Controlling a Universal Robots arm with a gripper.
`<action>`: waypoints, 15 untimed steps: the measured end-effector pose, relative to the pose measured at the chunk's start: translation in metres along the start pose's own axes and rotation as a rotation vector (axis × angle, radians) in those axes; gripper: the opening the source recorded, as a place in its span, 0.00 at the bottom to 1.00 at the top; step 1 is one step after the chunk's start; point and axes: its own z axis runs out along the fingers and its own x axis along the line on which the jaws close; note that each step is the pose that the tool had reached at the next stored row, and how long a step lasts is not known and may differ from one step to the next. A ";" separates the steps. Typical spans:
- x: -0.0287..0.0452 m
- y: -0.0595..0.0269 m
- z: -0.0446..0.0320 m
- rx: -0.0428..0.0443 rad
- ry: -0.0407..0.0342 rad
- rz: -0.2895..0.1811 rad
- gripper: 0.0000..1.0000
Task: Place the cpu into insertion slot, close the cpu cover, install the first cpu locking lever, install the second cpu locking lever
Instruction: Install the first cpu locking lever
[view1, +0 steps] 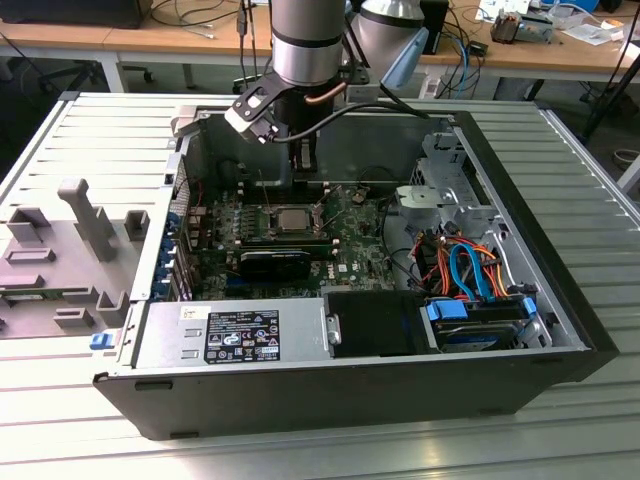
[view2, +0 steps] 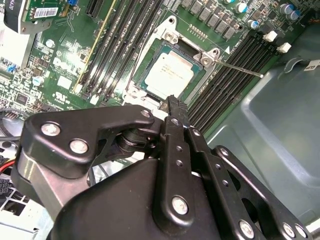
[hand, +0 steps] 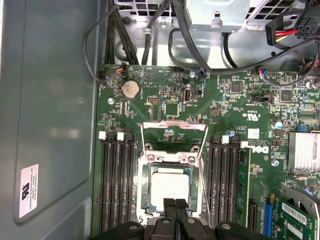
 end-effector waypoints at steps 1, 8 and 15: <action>0.0000 0.0000 -0.0002 0.0000 0.0009 0.000 0.11; 0.0000 0.0000 -0.0008 -0.0002 0.0036 0.000 0.11; 0.0000 0.0000 -0.0037 -0.0004 0.0098 0.000 0.11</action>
